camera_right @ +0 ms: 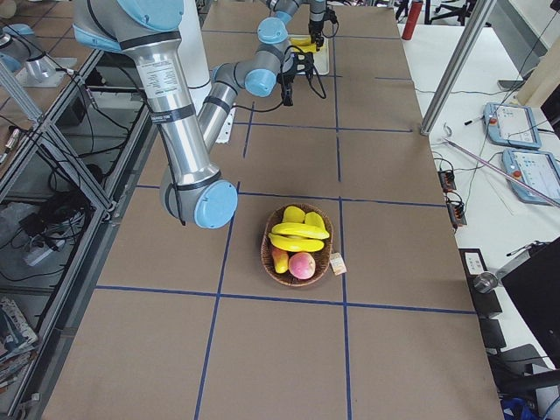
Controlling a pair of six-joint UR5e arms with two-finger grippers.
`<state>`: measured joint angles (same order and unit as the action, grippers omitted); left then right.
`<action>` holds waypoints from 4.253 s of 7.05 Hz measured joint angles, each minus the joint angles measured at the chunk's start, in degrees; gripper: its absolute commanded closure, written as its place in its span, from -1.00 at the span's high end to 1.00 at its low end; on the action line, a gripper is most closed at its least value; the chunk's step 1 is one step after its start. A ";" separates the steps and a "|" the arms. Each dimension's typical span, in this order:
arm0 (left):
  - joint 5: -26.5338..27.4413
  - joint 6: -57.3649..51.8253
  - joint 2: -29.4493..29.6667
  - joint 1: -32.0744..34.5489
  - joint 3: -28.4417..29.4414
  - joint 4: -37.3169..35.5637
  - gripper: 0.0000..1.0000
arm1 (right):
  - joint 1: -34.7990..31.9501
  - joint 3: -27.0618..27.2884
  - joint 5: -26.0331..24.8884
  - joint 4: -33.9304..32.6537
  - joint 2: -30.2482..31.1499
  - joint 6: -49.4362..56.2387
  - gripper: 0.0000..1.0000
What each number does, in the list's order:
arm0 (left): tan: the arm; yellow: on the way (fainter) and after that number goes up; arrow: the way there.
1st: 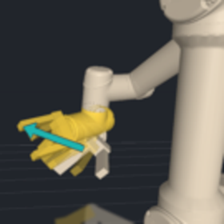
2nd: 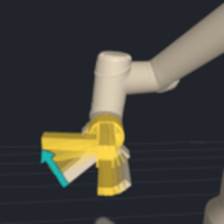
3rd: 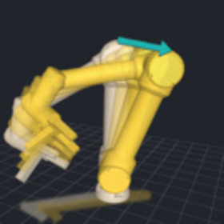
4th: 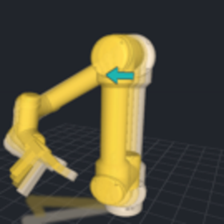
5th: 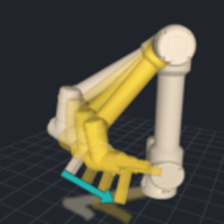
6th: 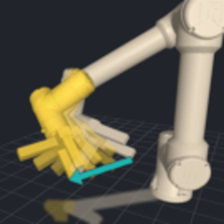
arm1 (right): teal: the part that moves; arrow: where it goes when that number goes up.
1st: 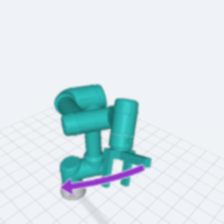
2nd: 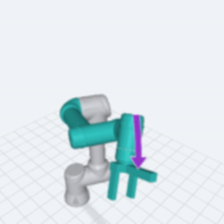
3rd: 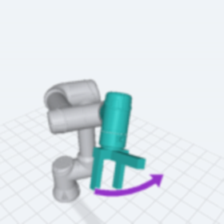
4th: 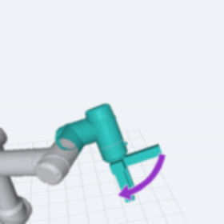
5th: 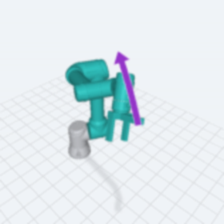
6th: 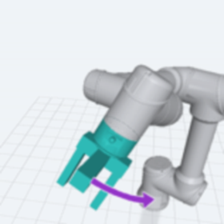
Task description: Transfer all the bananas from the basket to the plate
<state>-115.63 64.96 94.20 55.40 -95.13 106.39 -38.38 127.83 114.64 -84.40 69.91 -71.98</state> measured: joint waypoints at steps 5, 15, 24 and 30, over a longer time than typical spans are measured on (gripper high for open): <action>-7.42 -14.20 -0.10 5.40 -8.54 -3.23 1.00 | -9.06 1.93 4.13 -4.39 13.76 17.23 1.00; -13.03 -15.60 -0.03 7.79 -10.31 -2.95 1.00 | -23.94 -16.41 17.32 21.76 33.63 26.27 0.85; -12.95 -15.65 -0.13 7.79 -10.26 -2.85 1.00 | -22.32 -21.59 17.09 21.55 31.45 26.42 0.56; -12.90 -15.76 -0.15 7.85 -10.27 -2.85 1.00 | -22.26 -22.08 17.11 21.60 31.68 26.87 -0.93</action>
<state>-128.53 49.20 94.06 63.25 -105.39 103.53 -60.64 105.75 131.75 -62.80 101.60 -45.11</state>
